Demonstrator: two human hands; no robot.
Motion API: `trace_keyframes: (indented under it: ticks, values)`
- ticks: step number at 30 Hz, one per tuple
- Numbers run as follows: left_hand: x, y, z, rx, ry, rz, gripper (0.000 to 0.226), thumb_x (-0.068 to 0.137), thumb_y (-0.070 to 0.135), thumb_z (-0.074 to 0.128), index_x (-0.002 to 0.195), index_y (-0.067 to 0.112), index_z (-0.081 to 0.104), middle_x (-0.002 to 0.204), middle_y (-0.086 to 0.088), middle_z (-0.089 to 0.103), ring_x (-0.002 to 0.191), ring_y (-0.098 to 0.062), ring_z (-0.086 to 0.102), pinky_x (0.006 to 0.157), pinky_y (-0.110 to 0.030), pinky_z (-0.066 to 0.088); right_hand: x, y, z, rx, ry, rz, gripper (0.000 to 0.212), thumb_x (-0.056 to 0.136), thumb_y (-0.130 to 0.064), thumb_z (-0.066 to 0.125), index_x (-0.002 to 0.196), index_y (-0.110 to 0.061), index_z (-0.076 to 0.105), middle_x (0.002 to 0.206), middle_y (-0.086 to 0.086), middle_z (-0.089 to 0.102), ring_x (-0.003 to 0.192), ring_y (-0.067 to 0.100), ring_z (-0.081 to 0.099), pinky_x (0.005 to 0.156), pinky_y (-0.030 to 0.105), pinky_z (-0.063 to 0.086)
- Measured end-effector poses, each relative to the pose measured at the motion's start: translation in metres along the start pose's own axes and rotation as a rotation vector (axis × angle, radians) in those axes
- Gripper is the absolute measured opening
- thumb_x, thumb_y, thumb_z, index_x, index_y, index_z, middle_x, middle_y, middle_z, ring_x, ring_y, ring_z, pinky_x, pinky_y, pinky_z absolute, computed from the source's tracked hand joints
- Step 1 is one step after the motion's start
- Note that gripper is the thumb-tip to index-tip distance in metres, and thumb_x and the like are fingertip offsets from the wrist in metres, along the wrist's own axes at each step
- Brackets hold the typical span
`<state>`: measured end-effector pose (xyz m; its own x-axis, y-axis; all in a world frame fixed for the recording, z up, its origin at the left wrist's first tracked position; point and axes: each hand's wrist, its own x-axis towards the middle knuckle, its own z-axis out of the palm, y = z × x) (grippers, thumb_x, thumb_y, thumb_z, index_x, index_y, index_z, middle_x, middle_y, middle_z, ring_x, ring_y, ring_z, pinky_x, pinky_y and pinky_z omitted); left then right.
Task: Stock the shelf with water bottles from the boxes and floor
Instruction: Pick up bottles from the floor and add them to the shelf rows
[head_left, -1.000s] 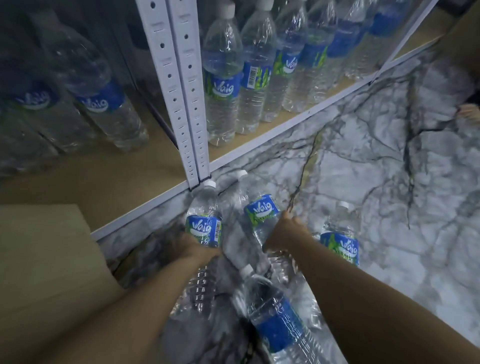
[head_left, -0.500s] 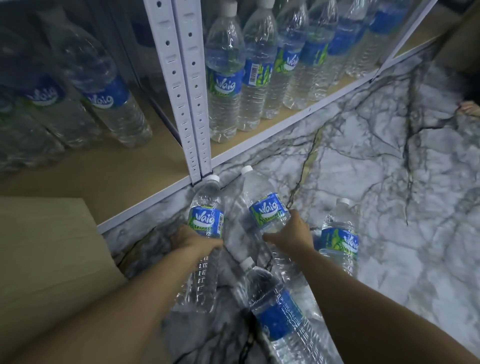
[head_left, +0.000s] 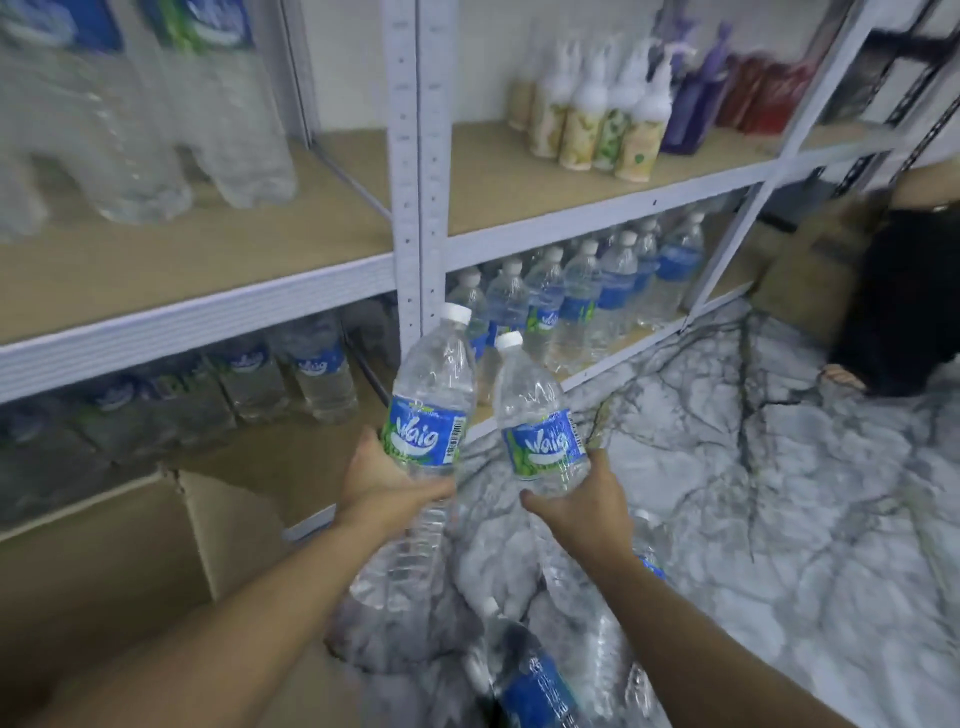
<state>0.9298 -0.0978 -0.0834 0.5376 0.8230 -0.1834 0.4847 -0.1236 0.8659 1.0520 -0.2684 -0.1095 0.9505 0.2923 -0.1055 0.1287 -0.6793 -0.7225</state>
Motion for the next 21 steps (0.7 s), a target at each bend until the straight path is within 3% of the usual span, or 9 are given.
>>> trace_keyframes:
  ticks: [4,8,14,18,21]
  values:
    - [-0.032,0.049,-0.06,-0.094,0.152,0.096,0.086,0.029,0.05,0.085,0.105,0.02,0.057,0.095,0.004,0.07,0.086,-0.018,0.067,0.077,-0.031,0.054,-0.041,-0.06,-0.03,0.244,0.062,-0.133,0.07,0.055,-0.033,0.087,0.115,-0.022,0.051,0.102,-0.003,0.063,0.093,0.016,0.062,0.077,0.029,0.048]
    - [-0.085,0.09,-0.126,-0.199,0.31,0.163,0.069,0.046,0.037,0.092,0.103,0.021,0.057,0.093,0.006,0.068,0.087,-0.015,0.065,0.08,-0.028,0.05,-0.089,-0.121,-0.058,0.431,0.022,-0.294,0.054,0.064,-0.016,0.088,0.104,-0.02,0.052,0.084,-0.018,0.059,0.069,-0.017,0.056,0.06,0.003,0.04]
    - [-0.164,0.116,-0.22,-0.276,0.531,0.244,0.062,0.052,0.029,0.092,0.101,0.019,0.056,0.087,0.007,0.067,0.084,-0.017,0.064,0.07,-0.025,0.044,-0.171,-0.208,-0.071,0.525,-0.078,-0.509,0.058,0.062,-0.022,0.089,0.105,-0.026,0.05,0.088,-0.013,0.063,0.082,0.005,0.064,0.056,0.003,0.04]
    - [-0.201,0.11,-0.273,-0.24,0.643,0.316,0.052,0.052,0.024,0.093,0.094,0.021,0.061,0.083,0.007,0.071,0.073,-0.005,0.065,0.057,-0.018,0.044,-0.219,-0.257,-0.057,0.56,-0.171,-0.629,0.058,0.058,-0.025,0.091,0.102,-0.027,0.054,0.089,-0.013,0.067,0.079,-0.008,0.061,0.059,0.003,0.043]
    - [-0.221,0.1,-0.308,-0.252,0.746,0.313,0.058,0.052,0.024,0.092,0.098,0.019,0.057,0.084,0.008,0.067,0.073,-0.007,0.062,0.055,-0.017,0.041,-0.252,-0.29,-0.04,0.608,-0.274,-0.659,0.059,0.056,-0.03,0.091,0.104,-0.026,0.056,0.092,-0.012,0.07,0.084,0.002,0.067,0.066,0.012,0.047]
